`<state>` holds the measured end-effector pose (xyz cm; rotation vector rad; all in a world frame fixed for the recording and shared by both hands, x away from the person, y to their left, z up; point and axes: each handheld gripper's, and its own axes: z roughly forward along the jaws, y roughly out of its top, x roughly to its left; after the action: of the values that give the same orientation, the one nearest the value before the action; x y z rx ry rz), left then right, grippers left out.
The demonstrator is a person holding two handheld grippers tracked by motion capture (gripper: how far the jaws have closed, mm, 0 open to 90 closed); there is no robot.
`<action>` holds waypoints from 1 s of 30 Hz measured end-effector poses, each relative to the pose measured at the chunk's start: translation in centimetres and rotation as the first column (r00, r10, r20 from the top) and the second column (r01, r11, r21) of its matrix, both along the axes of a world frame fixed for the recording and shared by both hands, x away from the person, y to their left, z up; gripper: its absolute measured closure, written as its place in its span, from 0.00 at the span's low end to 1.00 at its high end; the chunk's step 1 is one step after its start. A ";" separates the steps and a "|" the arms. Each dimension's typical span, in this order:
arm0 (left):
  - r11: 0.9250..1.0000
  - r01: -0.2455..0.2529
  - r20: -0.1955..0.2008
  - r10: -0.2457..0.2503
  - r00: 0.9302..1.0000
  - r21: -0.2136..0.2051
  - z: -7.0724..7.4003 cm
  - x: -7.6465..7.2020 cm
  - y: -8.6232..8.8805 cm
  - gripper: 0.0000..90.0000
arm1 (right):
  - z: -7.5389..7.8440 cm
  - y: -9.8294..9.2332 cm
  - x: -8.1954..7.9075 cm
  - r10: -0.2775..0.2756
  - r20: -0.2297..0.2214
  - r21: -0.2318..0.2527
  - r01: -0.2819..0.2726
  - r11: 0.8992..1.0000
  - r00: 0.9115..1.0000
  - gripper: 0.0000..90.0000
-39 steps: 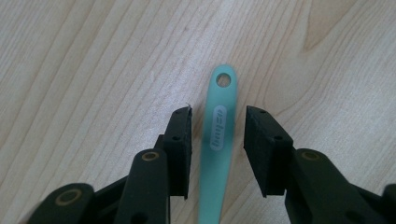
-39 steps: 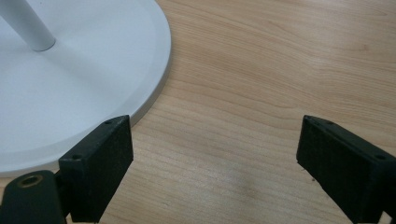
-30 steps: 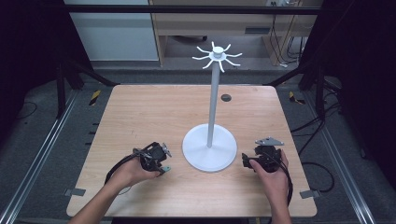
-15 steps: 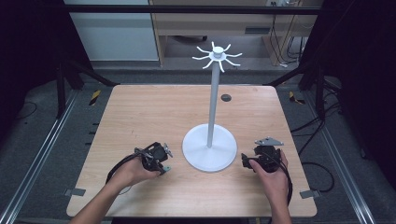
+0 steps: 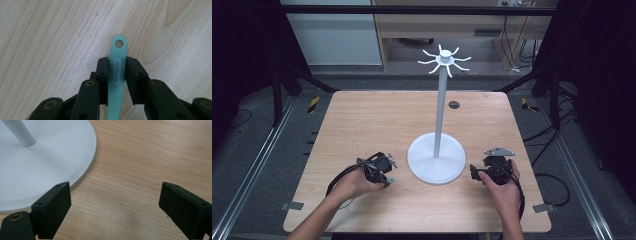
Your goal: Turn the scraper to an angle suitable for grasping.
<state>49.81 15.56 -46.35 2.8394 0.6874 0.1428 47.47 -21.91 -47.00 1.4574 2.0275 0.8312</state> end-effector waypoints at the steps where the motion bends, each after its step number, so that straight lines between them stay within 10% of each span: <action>1: 1.000 -0.001 0.004 0.001 1.000 -0.001 0.1 -0.1 0.0 0.81 | 0.0 0.0 0.0 -0.001 0.001 0.001 0.001 1.000 1.000 0.12; 12: 0.989 -0.015 0.118 0.032 0.992 -0.145 3.3 -1.6 2.9 0.82 | 0.0 0.1 0.0 0.002 0.001 -0.003 -0.002 1.000 1.000 0.12; 20: 0.959 -0.041 0.197 0.099 0.975 -0.279 5.8 -3.2 5.5 0.82 | 0.0 0.2 -0.1 0.003 0.006 -0.005 -0.003 1.000 1.000 0.12; 30: 0.933 -0.070 0.246 0.164 0.955 -0.352 7.3 -4.2 7.3 0.82 | 0.1 0.2 -0.2 0.004 0.007 -0.005 -0.004 1.000 1.000 0.12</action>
<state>45.57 22.91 -39.08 2.3889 0.7408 0.3864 47.22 -21.71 -46.94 1.4460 2.0264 0.8310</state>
